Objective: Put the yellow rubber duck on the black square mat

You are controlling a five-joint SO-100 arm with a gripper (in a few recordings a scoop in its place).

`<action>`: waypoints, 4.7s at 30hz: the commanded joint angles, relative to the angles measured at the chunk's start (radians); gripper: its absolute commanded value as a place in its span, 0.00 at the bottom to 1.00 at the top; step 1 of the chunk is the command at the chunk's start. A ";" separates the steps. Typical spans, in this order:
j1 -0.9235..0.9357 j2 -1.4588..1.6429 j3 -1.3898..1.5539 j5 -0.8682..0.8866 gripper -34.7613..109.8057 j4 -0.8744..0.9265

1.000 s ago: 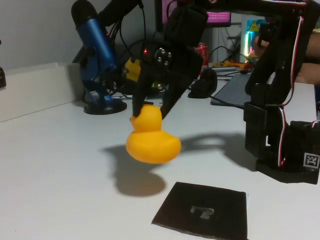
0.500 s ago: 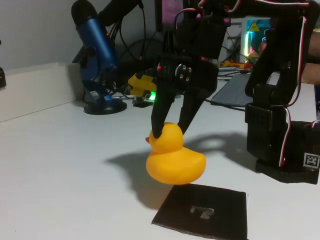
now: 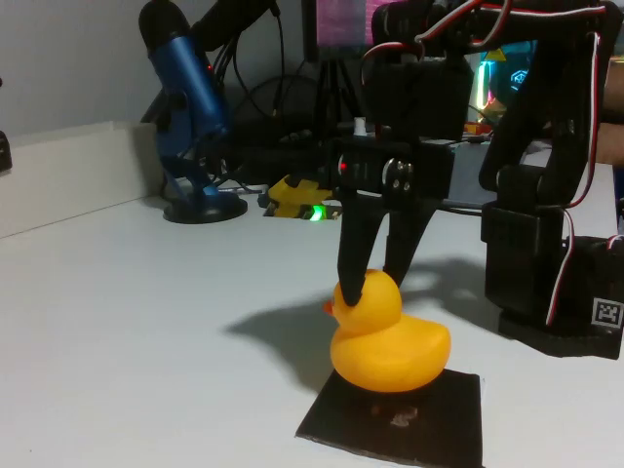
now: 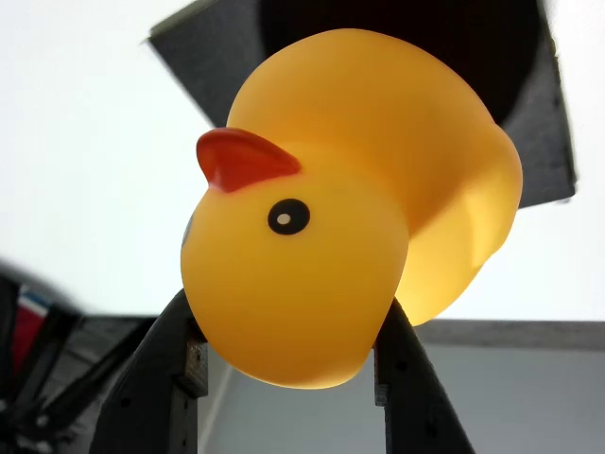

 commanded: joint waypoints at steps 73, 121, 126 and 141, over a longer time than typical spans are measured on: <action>-0.017 0.043 -0.124 -0.002 0.46 0.118; 1.293 0.781 0.141 0.331 0.33 -0.005; 1.293 1.062 0.477 0.325 0.28 -0.133; 1.295 1.341 0.864 0.325 0.28 -0.192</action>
